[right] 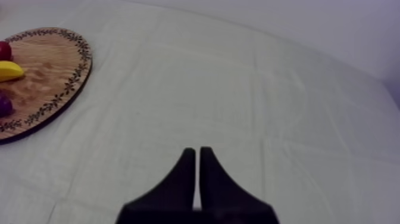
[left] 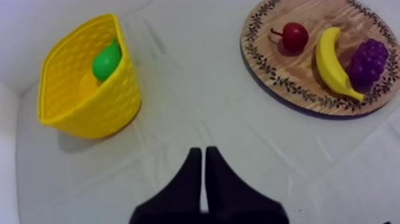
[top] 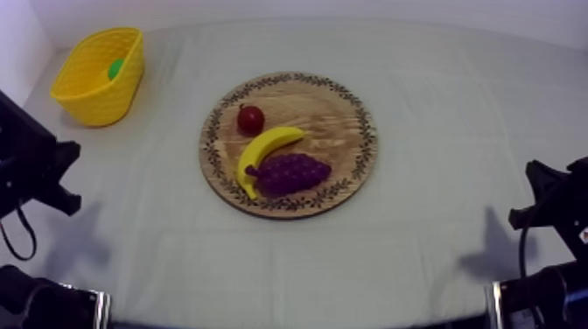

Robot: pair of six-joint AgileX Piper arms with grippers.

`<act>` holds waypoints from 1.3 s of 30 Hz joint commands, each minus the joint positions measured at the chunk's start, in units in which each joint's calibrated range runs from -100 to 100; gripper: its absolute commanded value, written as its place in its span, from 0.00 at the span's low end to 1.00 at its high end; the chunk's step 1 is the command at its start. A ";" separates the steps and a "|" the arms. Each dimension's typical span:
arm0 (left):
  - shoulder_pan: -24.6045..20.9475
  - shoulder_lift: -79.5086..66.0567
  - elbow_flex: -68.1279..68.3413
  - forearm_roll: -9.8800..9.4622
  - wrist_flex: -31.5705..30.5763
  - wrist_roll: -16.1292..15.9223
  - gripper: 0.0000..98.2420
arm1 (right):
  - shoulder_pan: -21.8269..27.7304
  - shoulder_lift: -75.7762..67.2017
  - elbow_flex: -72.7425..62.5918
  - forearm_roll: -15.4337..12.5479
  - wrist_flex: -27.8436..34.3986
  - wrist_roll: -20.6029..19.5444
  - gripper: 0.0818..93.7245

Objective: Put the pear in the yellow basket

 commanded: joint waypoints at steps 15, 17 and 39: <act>-2.24 -31.97 13.65 1.84 9.53 -2.56 0.00 | -0.01 -0.02 0.00 -0.01 0.01 0.05 0.00; -2.27 -32.14 13.81 1.56 9.29 -1.93 0.00 | -0.01 -0.02 0.00 -0.01 0.01 0.03 0.00; -2.59 -32.30 19.58 -6.24 -8.78 22.86 0.00 | -0.01 -0.02 0.00 -0.01 0.01 0.05 0.00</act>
